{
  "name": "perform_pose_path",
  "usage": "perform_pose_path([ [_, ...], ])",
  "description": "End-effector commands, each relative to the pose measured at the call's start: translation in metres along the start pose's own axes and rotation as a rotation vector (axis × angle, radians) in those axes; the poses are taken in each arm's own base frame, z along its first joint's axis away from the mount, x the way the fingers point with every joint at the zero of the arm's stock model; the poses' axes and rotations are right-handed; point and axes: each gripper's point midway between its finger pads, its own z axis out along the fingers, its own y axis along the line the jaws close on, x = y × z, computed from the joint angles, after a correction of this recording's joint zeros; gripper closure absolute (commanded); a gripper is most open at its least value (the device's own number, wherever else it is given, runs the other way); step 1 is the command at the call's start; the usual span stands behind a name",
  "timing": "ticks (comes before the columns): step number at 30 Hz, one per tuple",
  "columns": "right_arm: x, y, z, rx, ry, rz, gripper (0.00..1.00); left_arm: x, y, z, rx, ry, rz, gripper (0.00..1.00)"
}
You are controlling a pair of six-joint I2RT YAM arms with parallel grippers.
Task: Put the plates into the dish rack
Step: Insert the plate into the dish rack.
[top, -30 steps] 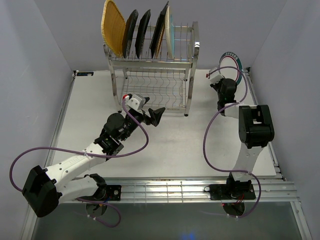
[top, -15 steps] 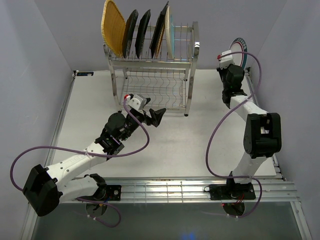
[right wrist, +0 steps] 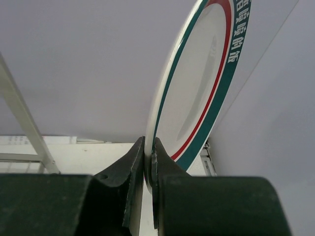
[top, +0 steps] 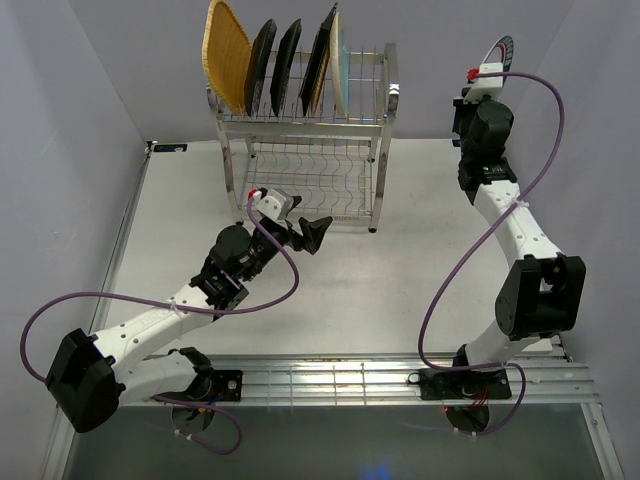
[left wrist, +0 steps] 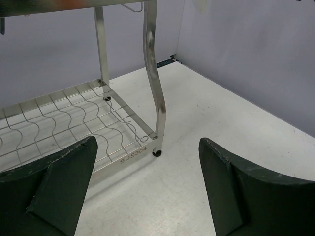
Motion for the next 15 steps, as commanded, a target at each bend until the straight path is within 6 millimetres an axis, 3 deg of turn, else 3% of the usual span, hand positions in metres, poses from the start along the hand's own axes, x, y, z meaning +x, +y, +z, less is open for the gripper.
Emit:
perform_pose_path([
  [1,-0.100,0.003,-0.021,-0.053,-0.205,0.131,0.92,0.000,-0.004,0.001,0.019,0.004,-0.008,0.06],
  [4,-0.125,0.020,-0.033,-0.127,-0.227,0.164,0.92,0.002,-0.004,0.001,0.019,0.009,-0.007,0.06],
  [5,-0.142,0.021,-0.039,-0.140,-0.257,0.173,0.92,0.002,-0.005,0.002,0.020,0.009,-0.007,0.06],
  [11,-0.205,0.055,-0.073,-0.285,-0.338,0.197,0.92,0.001,-0.005,0.001,0.022,0.006,-0.005,0.06],
  [14,-0.218,0.067,-0.083,-0.373,-0.329,0.216,0.92,-0.001,-0.005,0.000,0.025,0.002,-0.006,0.06],
  [15,-0.230,0.066,-0.089,-0.385,-0.347,0.224,0.92,-0.001,-0.006,0.000,0.025,0.000,-0.006,0.06],
])
